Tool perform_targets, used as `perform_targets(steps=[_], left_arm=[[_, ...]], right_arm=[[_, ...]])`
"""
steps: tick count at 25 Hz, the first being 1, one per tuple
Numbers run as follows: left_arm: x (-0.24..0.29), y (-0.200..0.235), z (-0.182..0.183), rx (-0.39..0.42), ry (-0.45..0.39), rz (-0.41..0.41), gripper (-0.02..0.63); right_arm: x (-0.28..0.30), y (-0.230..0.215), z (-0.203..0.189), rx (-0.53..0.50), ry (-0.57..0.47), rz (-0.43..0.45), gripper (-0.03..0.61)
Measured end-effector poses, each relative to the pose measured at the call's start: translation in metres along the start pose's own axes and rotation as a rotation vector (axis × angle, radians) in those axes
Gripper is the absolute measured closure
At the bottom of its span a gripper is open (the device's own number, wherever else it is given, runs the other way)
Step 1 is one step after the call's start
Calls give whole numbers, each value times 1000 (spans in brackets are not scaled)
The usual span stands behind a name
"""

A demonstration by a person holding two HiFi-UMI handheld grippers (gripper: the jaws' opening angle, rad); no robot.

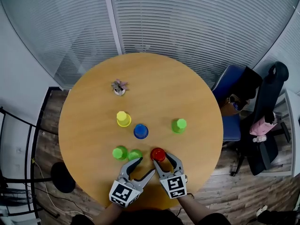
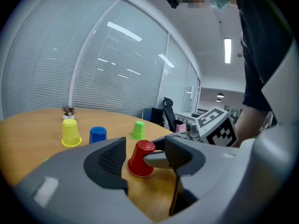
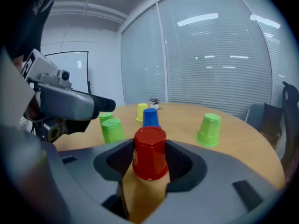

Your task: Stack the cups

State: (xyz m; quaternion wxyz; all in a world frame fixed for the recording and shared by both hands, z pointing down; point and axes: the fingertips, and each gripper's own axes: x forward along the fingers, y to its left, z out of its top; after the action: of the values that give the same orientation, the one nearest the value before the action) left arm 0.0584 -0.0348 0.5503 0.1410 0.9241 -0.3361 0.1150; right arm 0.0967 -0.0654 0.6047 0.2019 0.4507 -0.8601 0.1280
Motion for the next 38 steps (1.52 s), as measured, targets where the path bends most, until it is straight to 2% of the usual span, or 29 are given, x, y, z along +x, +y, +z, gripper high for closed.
perform_targets(steps=[8,19,23,30,38], left_arm=[[-22,13,-12,-27,-1,59,367],[-32,21,-12,-39,-5,77,367],[-36,23,-10,-30,-8,73,367],[-46,32,2,-22,-32,69,367],[-49,55,36,23,-70,22,367]], right_arm=[[6,29,-5,-26,14,49,362],[9,42,-7,-51,25,51,362],[5,45,-3,-30,18,74,359],[-13,44,31,25,-55,40,356],[-4,40,84,38,-113,-33,356]])
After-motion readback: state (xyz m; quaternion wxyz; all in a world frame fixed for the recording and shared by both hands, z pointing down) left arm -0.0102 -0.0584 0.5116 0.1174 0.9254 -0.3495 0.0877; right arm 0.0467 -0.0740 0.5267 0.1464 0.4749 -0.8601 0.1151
